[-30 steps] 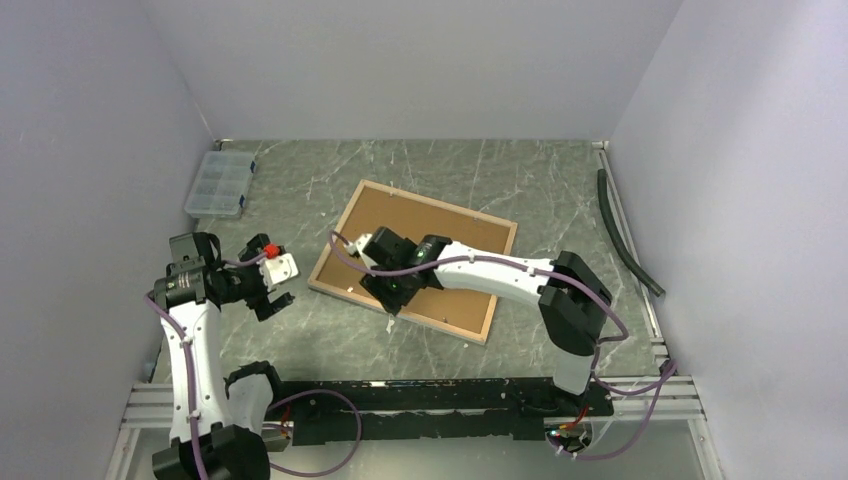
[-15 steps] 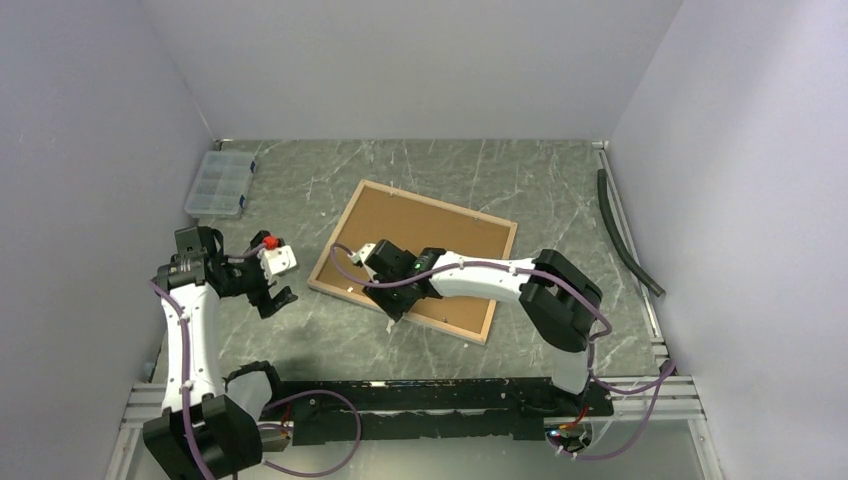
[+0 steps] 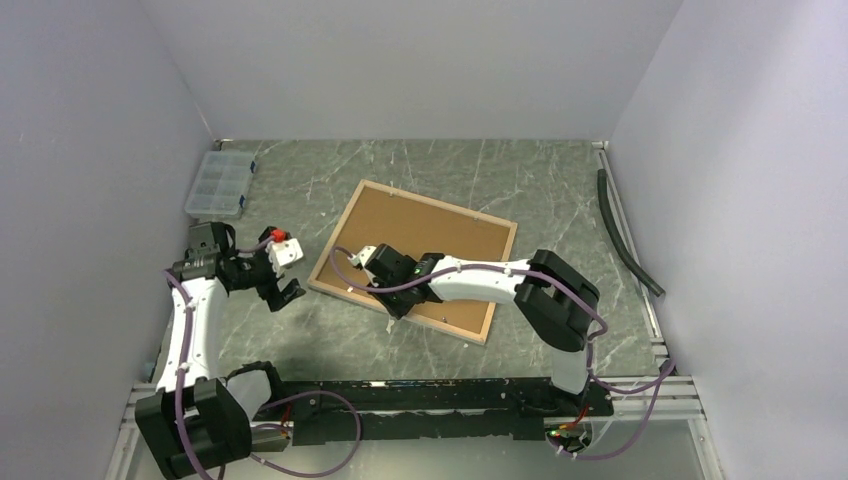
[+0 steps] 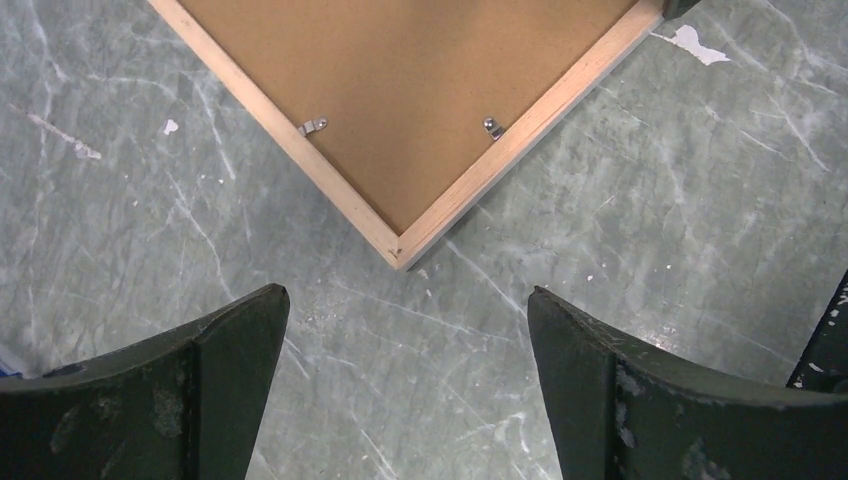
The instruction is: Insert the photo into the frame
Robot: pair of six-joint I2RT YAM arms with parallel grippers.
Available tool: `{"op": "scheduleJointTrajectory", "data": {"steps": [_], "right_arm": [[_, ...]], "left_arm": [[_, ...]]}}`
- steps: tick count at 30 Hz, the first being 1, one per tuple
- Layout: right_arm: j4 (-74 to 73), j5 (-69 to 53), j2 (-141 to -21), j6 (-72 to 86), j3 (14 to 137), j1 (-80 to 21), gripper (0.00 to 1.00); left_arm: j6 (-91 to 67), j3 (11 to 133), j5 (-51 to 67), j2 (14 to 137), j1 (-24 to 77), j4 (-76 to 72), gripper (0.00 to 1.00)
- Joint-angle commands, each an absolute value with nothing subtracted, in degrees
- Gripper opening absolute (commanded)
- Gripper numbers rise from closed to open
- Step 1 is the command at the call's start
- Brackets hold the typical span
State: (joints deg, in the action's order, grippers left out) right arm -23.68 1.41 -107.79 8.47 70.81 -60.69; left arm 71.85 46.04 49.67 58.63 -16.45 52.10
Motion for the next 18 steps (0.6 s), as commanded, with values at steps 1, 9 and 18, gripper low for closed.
{"op": "scheduleJointTrajectory", "data": {"steps": [1,9,18], "right_arm": [[-21.96,2.29,-107.32,10.08,70.49,-60.55,0.15],[-26.52,-0.4,-105.97,9.98,78.64,-60.55,0.0],[-31.78,-6.65,-102.75,11.76,86.37,-59.94,0.0]], "left_arm": [[71.69,43.33,48.72,57.28,-14.07,48.21,0.95],[76.61,36.42,44.26,52.4,-4.65,39.47,0.93],[95.37,31.63,43.16,45.8,1.18,33.0,0.94]]}}
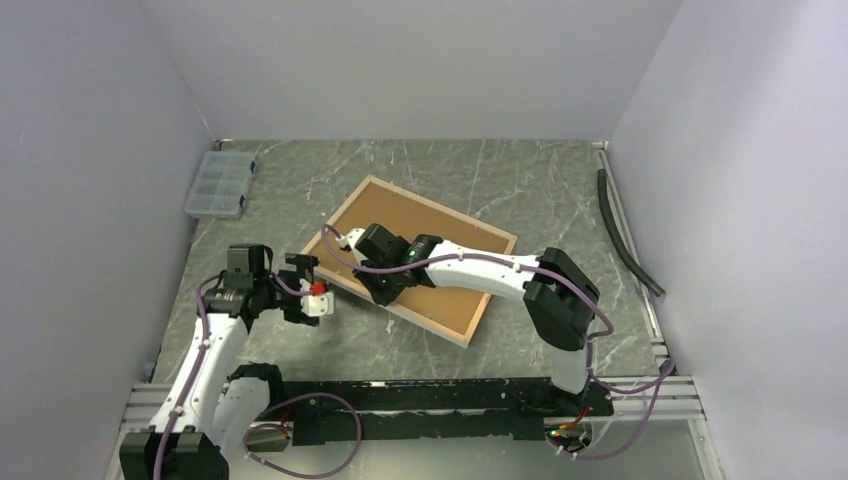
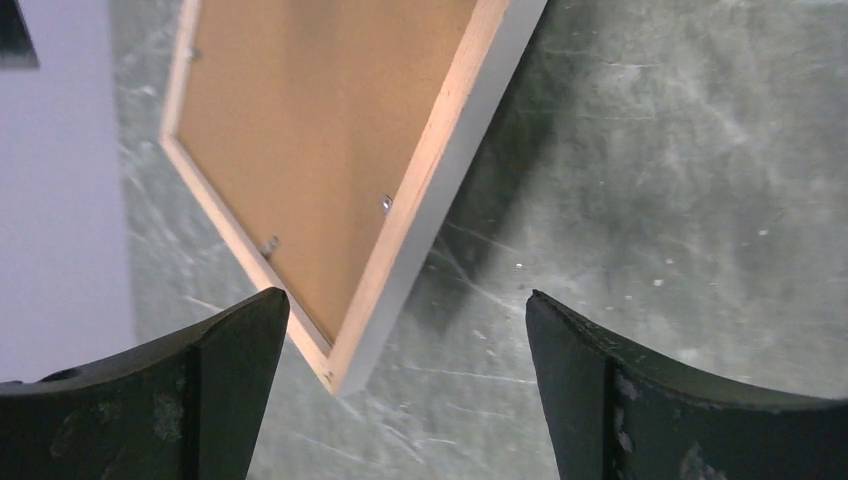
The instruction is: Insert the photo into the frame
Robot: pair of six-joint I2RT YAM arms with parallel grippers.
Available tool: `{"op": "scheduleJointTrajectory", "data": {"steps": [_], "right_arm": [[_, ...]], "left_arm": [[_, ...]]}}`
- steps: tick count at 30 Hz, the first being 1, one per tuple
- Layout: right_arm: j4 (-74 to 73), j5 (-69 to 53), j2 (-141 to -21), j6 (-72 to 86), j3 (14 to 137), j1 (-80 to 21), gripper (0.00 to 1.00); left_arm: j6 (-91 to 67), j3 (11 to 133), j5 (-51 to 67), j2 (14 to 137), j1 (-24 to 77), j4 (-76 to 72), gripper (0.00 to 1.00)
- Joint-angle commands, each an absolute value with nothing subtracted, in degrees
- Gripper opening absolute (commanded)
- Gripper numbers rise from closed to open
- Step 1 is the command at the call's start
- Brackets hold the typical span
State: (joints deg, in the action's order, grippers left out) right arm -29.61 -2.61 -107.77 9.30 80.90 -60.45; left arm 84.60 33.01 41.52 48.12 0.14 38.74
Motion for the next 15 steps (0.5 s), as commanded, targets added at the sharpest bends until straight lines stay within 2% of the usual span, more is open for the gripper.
{"op": "scheduleJointTrajectory", "data": {"steps": [1,7,13,15], "right_arm": [[-32.19,-7.49,-102.4,12.04,86.88,-59.73,0.0],[-33.78,-12.38,-100.44,14.25,89.39,-58.3,0.0],[-34.32,-15.97,-98.86,16.19,90.33,-56.68,0.0],[-34.72,-16.61,-98.62,16.4,90.77,-56.52,0.0]], "left_arm": [[97.21,31.41,43.72,45.57,1.26,32.62,0.94],[108.73,28.06,47.45,43.78,1.68,29.89,0.94],[109.34,26.09,48.23,44.78,2.79,23.0,0.91],[107.12,25.15,48.53,45.29,3.51,15.6,0.88]]}}
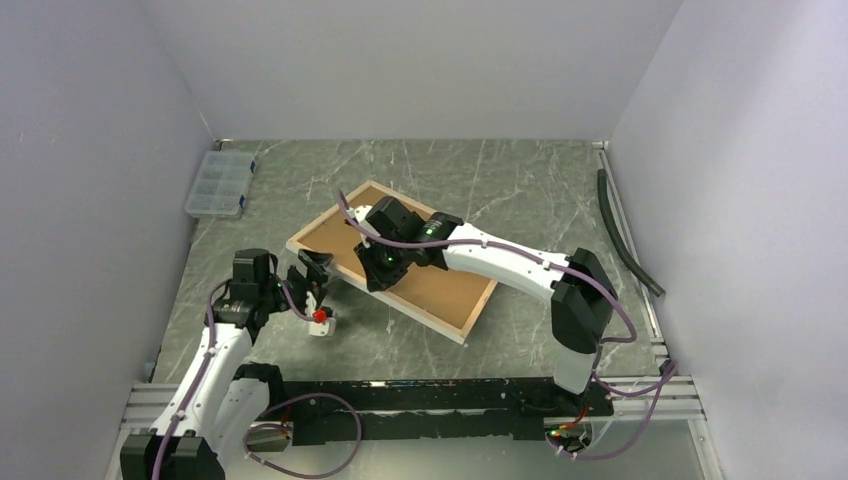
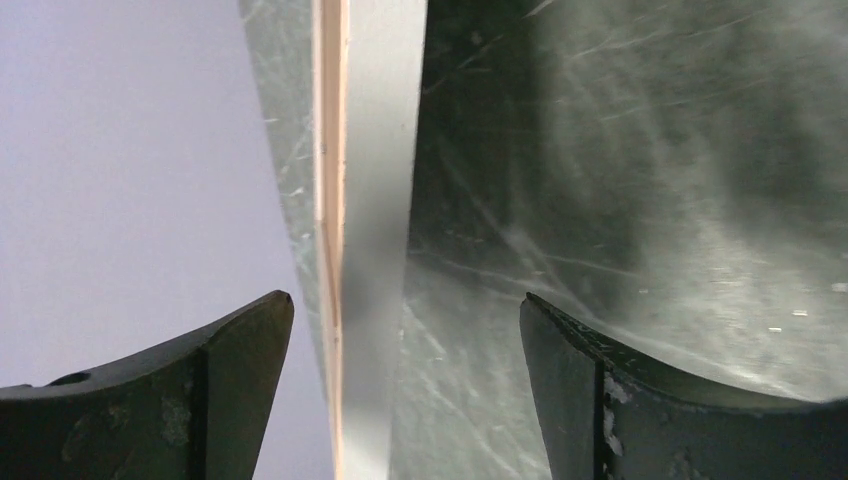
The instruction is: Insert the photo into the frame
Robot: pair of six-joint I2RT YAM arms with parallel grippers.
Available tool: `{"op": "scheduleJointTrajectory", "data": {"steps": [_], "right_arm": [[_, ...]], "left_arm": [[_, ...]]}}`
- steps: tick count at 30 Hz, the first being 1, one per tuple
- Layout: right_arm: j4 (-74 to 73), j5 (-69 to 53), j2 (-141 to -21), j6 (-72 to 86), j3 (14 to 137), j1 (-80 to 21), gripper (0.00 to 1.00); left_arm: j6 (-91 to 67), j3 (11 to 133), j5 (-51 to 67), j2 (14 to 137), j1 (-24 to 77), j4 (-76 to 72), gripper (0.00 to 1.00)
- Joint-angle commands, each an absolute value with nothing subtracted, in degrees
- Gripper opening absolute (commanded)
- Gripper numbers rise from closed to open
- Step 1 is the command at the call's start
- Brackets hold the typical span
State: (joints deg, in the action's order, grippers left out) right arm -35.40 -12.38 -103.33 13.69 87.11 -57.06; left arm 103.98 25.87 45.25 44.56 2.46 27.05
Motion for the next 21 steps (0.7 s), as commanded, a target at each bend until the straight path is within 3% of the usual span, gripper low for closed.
{"op": "scheduleJointTrajectory", "data": {"steps": [1,10,16,17,18,19,21], "right_arm": [[-34.99,-16.93,-98.72,16.42,91.13,-56.51,0.0],[-38.38,-18.64,-100.15,16.91,95.56,-56.49,0.0],[-40.56,-17.11,-99.89,16.06,96.79,-56.41,0.0],[-41.17,-16.3,-99.81,15.66,96.96,-56.41,0.08],[-41.79,-15.12,-99.58,15.16,97.14,-56.35,0.22],[-43.02,-13.16,-99.39,14.44,97.34,-56.39,0.45],[-44.73,-9.68,-98.65,12.5,97.84,-56.39,0.63]], "left_arm": [[106.7,25.52,48.52,45.82,3.9,14.84,0.87],[112.88,30.53,46.33,51.48,7.08,19.23,0.66],[108.14,32.35,46.54,51.2,7.65,16.61,0.27],[107.66,32.87,46.59,50.83,7.7,16.92,0.24],[107.06,33.52,46.58,50.46,7.73,17.56,0.23],[106.5,34.44,46.69,50.02,7.76,19.32,0.22],[105.14,36.23,46.61,49.59,7.74,21.92,0.21]]}}
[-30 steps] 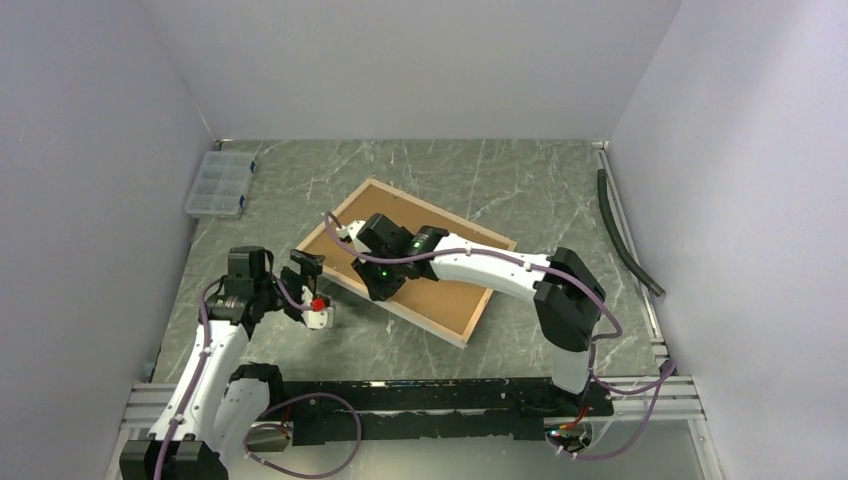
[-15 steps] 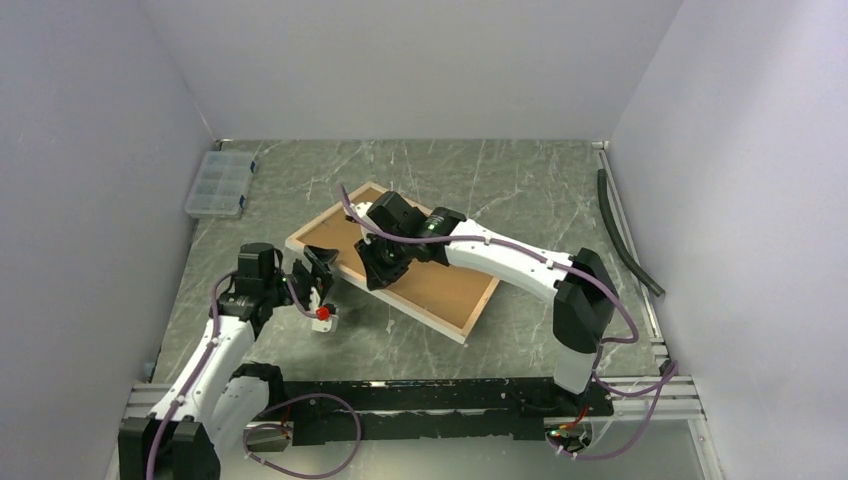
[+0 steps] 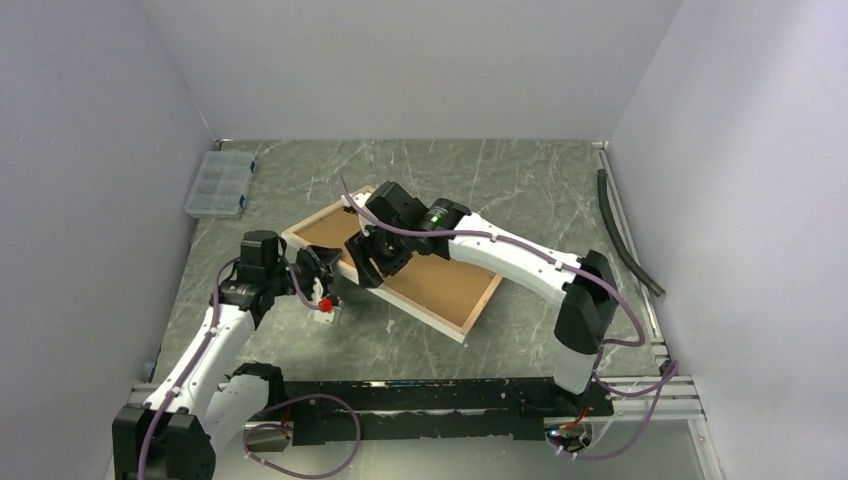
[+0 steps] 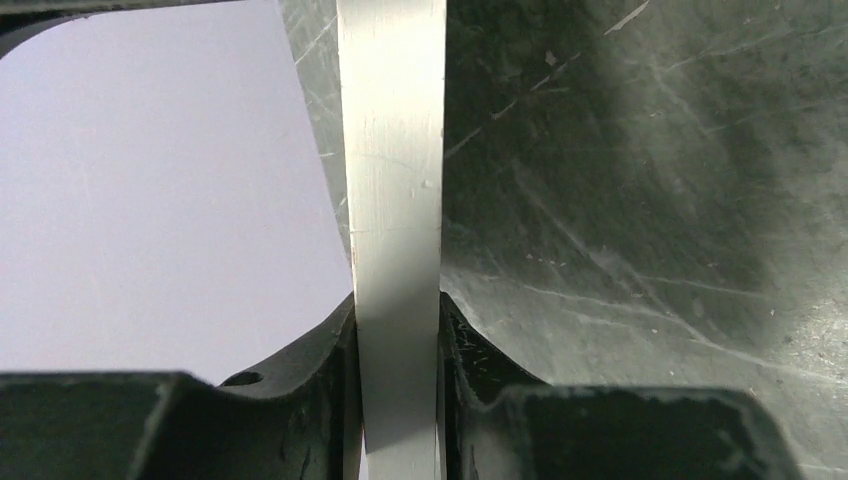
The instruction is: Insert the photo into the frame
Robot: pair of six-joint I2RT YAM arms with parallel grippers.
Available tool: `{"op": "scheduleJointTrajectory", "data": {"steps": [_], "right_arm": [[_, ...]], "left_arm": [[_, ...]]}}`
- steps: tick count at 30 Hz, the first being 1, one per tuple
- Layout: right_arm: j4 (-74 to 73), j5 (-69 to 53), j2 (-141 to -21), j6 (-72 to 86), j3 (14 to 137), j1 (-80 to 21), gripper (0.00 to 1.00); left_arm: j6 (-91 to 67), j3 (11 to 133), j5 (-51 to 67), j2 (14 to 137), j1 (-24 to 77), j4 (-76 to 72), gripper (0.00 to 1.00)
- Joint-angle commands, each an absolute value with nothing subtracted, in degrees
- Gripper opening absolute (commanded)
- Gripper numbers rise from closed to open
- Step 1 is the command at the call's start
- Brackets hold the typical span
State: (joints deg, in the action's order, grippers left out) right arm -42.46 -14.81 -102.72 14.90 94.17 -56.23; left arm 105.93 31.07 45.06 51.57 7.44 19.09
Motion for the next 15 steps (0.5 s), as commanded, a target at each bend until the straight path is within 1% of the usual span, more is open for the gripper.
{"op": "scheduleJointTrajectory", "data": {"steps": [1,4,7,10,15], "right_arm": [[-45.47,-7.33,-97.95,11.35,97.83,-56.45,0.68],[-48.73,-3.63,-96.29,7.19,98.06,-57.28,0.78],[-51.87,-0.32,-94.55,3.08,97.36,-59.01,0.84],[-53.31,5.44,-92.67,0.49,95.28,-61.91,0.87],[-54.79,16.56,-91.23,-3.69,92.29,-65.61,0.88]], "left_arm": [[104.3,37.21,46.54,49.38,7.76,23.03,0.2],[102.03,40.98,46.54,49.5,7.74,28.47,0.19],[99.68,44.47,46.44,50.02,7.73,32.43,0.2],[98.05,48.02,46.2,50.84,7.78,35.78,0.2],[95.42,50.8,46.7,50.37,7.74,38.09,0.21]]}}
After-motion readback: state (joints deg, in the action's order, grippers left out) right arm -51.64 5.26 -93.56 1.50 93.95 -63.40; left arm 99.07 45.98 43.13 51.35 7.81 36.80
